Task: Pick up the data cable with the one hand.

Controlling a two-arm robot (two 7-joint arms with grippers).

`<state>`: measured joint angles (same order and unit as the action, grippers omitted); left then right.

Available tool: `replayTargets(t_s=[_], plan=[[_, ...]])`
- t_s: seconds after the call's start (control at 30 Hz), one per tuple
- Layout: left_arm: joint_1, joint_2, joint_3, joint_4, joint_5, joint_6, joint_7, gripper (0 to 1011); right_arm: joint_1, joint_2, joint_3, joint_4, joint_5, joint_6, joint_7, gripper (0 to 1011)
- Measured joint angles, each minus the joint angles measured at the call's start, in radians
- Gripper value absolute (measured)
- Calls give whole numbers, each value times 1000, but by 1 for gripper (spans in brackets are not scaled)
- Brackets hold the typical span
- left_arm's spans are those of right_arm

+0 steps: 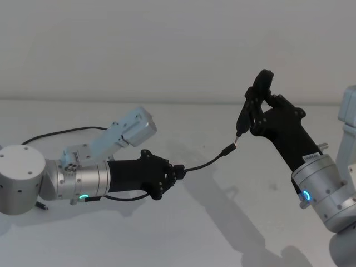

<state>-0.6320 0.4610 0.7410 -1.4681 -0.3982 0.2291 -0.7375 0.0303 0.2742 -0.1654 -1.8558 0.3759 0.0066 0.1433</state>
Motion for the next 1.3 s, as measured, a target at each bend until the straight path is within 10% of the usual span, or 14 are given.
replayTargets(t_s=[1.3], plan=[[0,1,0,-3,0,-4,0,40,22,-24,10,32,-27,1,15,275]])
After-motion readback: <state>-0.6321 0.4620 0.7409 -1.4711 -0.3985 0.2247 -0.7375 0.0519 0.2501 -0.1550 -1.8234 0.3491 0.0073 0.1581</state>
